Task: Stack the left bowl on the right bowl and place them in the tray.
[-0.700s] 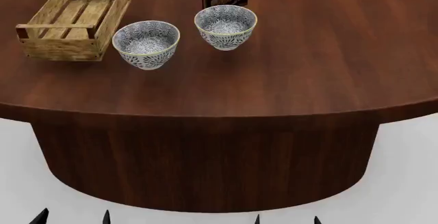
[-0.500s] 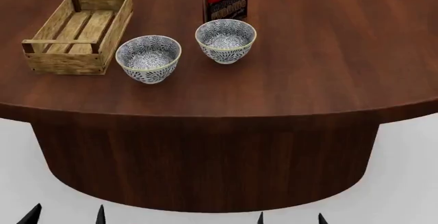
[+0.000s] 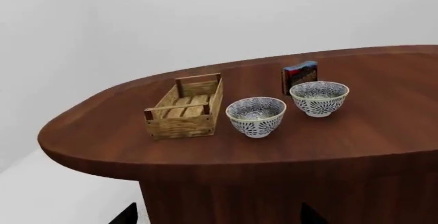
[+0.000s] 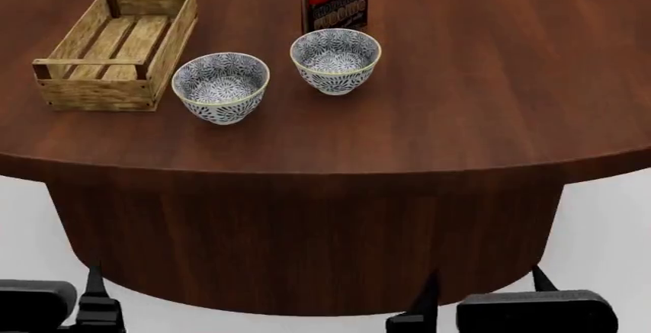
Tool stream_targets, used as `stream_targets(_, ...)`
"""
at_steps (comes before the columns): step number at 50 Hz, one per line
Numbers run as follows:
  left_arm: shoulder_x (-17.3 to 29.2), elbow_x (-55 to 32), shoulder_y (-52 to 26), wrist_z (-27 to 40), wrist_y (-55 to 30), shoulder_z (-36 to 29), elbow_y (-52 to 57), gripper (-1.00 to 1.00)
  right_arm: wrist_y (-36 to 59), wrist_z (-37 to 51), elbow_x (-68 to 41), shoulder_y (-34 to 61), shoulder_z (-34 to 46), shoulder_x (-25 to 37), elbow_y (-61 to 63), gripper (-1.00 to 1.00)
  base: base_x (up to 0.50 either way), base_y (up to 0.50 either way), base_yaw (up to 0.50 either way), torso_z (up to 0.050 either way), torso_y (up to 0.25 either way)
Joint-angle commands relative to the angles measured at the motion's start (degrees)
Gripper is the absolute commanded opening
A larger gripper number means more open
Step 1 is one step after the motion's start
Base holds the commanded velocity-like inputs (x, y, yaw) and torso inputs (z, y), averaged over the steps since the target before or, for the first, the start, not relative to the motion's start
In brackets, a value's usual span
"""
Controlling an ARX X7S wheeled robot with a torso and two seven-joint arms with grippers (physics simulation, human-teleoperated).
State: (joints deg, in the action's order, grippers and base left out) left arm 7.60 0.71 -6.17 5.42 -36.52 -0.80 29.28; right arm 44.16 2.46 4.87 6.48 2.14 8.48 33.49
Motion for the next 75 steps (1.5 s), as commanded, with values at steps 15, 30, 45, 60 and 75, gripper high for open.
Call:
stream_targets(15,2.63,0.05,-2.39,1.13,-8.27,0.28,8.59,1.0,20.31,1.37,3.55,6.74,2.65,2.6,17.03,1.0,0.0,0.13,0.0,0.0,0.0)
stream_targets(30,2.98,-0.77,-2.32,1.25,-8.52,0.11,9.51,1.0,18.26,1.29,1.96,5.74,2.05,1.49,16.95,1.0,0.01,0.5,0.0,0.0,0.0)
stream_targets(45,3.46,-0.47,-2.04,2.05,-8.22,-1.14,9.94,1.0,18.79,1.66,1.44,5.26,2.22,1.42,16.42,1.0,0.09,0.5,0.0,0.0,0.0)
stream_targets(60,3.85,-0.91,-1.78,2.44,-8.01,-1.14,10.21,1.0,18.36,2.34,0.6,5.31,2.09,0.37,16.71,1.0,0.04,0.11,0.0,0.0,0.0)
stream_targets(75,4.16,-1.52,-1.85,2.74,-8.76,-1.14,11.18,1.0,20.5,1.59,-0.88,6.77,2.2,0.33,17.09,1.0,0.43,0.0,0.0,0.0,0.0)
